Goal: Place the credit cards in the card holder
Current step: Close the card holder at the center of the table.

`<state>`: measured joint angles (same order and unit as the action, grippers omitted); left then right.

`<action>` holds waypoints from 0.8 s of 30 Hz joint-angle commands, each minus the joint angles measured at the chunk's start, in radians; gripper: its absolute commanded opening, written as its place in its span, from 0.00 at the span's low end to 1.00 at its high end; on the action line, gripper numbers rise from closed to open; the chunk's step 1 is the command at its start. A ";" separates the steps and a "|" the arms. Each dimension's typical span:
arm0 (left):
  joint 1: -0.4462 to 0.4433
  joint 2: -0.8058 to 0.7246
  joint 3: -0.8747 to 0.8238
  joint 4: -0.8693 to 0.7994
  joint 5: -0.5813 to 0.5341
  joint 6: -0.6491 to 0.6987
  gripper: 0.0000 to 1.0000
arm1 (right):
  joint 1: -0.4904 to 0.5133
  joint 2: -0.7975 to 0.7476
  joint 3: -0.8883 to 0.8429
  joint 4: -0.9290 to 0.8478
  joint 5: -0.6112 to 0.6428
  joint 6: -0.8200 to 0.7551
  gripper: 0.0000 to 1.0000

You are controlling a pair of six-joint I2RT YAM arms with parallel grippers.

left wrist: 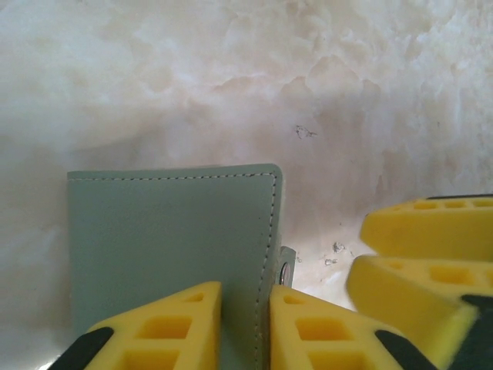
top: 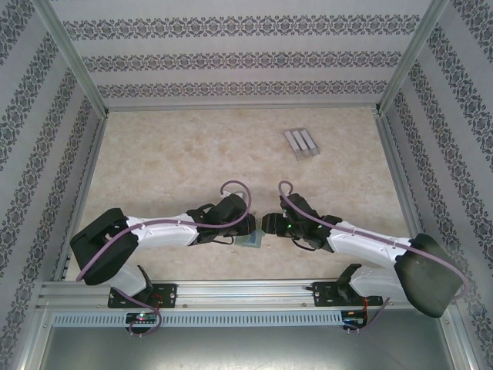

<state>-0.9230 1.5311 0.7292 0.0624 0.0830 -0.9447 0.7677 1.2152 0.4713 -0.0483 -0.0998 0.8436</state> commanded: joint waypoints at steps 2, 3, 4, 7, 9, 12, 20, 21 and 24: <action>-0.010 -0.060 -0.036 -0.064 -0.093 -0.026 0.17 | 0.065 0.068 0.049 0.022 0.055 0.016 0.58; -0.007 -0.072 -0.040 -0.076 -0.102 -0.025 0.16 | 0.076 0.086 0.058 0.021 0.071 0.003 0.61; -0.007 -0.082 -0.050 -0.076 -0.107 -0.026 0.16 | 0.087 0.102 0.066 0.023 0.087 -0.010 0.64; -0.004 -0.098 -0.070 -0.064 -0.112 -0.032 0.16 | 0.116 0.143 0.091 0.020 0.119 -0.048 0.68; -0.002 -0.103 -0.077 -0.061 -0.111 -0.039 0.16 | 0.132 0.164 0.110 -0.005 0.159 -0.059 0.69; -0.002 -0.107 -0.090 -0.041 -0.106 -0.044 0.16 | 0.137 0.173 0.121 -0.044 0.241 -0.050 0.67; -0.002 -0.112 -0.101 0.009 -0.066 -0.038 0.30 | 0.133 0.108 0.108 -0.096 0.335 -0.062 0.43; -0.002 -0.112 -0.102 0.012 -0.066 -0.039 0.30 | 0.134 0.102 0.109 -0.097 0.334 -0.065 0.44; -0.002 -0.122 -0.109 0.016 -0.066 -0.047 0.32 | 0.135 0.092 0.104 -0.099 0.318 -0.052 0.43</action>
<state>-0.9226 1.4311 0.6449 0.0612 0.0082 -0.9775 0.8993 1.3270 0.5739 -0.1238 0.1875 0.7975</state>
